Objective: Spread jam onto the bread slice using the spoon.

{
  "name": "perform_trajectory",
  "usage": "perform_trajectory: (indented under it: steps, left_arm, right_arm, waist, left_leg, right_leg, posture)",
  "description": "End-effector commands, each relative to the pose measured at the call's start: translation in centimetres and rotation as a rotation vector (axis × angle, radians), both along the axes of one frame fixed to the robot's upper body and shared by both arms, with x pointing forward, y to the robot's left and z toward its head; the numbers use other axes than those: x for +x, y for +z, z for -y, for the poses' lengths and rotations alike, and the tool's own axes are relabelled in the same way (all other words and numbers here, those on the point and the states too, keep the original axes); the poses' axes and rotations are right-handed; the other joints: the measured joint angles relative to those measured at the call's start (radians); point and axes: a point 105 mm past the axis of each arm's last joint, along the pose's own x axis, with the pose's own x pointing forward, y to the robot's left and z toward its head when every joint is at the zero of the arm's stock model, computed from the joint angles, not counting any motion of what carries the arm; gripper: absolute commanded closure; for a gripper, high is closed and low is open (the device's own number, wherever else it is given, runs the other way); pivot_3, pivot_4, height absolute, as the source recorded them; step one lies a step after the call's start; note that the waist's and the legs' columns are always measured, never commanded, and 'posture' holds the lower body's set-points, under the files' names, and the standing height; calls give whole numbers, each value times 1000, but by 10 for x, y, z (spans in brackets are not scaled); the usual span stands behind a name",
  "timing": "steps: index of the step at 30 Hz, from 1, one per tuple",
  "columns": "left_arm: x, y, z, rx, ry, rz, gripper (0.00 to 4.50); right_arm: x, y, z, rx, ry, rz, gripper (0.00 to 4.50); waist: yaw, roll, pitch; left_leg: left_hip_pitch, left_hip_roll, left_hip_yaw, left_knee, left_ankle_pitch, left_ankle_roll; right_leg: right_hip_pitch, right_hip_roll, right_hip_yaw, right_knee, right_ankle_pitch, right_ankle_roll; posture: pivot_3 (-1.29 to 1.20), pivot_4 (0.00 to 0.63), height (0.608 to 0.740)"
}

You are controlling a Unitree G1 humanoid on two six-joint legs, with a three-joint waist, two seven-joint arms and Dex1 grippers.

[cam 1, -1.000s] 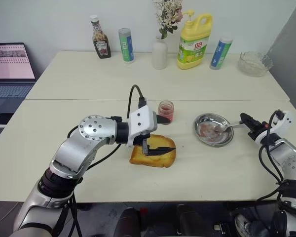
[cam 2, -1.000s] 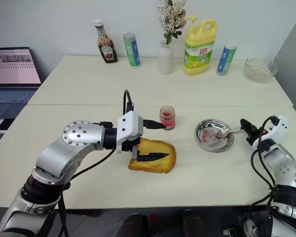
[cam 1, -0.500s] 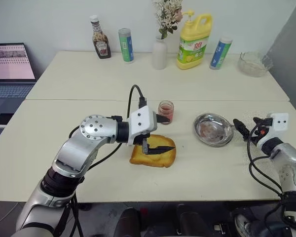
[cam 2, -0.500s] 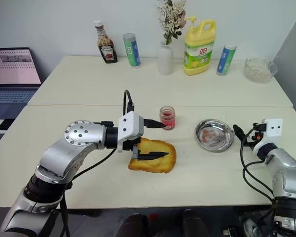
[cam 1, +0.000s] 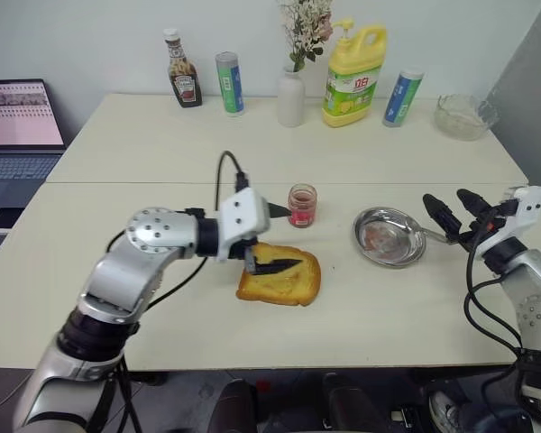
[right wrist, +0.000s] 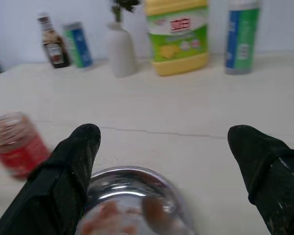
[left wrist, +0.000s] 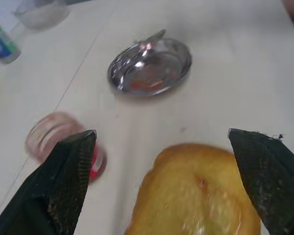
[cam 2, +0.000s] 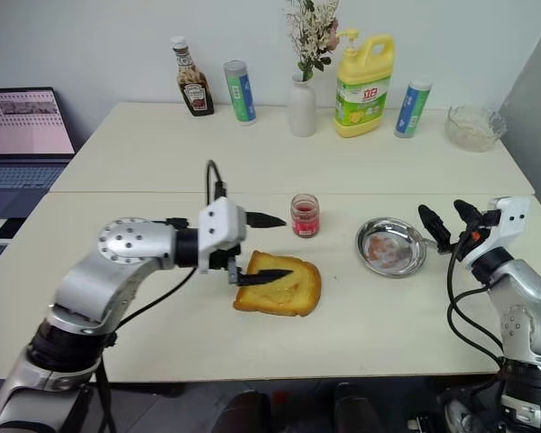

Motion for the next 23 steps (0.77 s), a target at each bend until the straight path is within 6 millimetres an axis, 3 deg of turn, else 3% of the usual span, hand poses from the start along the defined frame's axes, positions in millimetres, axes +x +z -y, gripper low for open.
perform_trajectory:
  steps: [1, 7, 10, 14, 23]
  left_arm:
    - [-2, 7, -31, 34, 68, 45, 0]
    - [-9, -19, -87, 170, 227, -4, 0]
    - [-20, -32, -98, 211, 241, -37, 0]
    - [-31, -50, -108, 271, 238, -84, 0]
    - [-37, -55, -105, 182, 233, -121, 0]
  right_arm:
    - [-24, 18, -30, -86, 179, 23, 12]
    - [-70, 1, -78, -278, 489, -70, 12]
    - [-88, -14, -89, -404, 621, -125, 12]
    - [-89, -20, -89, -462, 665, -134, 12]
    - [-85, -20, -87, -477, 685, -119, 12]
  waist:
    - [0, 0, 0]
    - [2, 0, 0]
    - [2, 0, 0]
    - [2, -2, 0]
    - [2, -2, 0]
  left_leg:
    - [0, 0, 0, 0, 0, 0]
    - [0, 0, 0, 0, 0, 0]
    - [2, 0, 1, 0, 0, 0]
    - [3, 0, 2, 1, 0, 0]
    - [5, 0, 2, 1, 0, 0]
  right_leg:
    - [0, 0, 0, 0, 0, 0]
    - [1, -1, -1, 0, -2, 2]
    - [2, -2, 0, -1, -3, 4]
    - [3, -2, 0, -1, -3, 4]
    - [4, -2, 0, -1, -3, 4]
  posture:
    - [0, 150, 740]
    - [0, 150, 740]
    - [0, 150, 740]
    - [0, 150, 740]
    - [0, 150, 740]
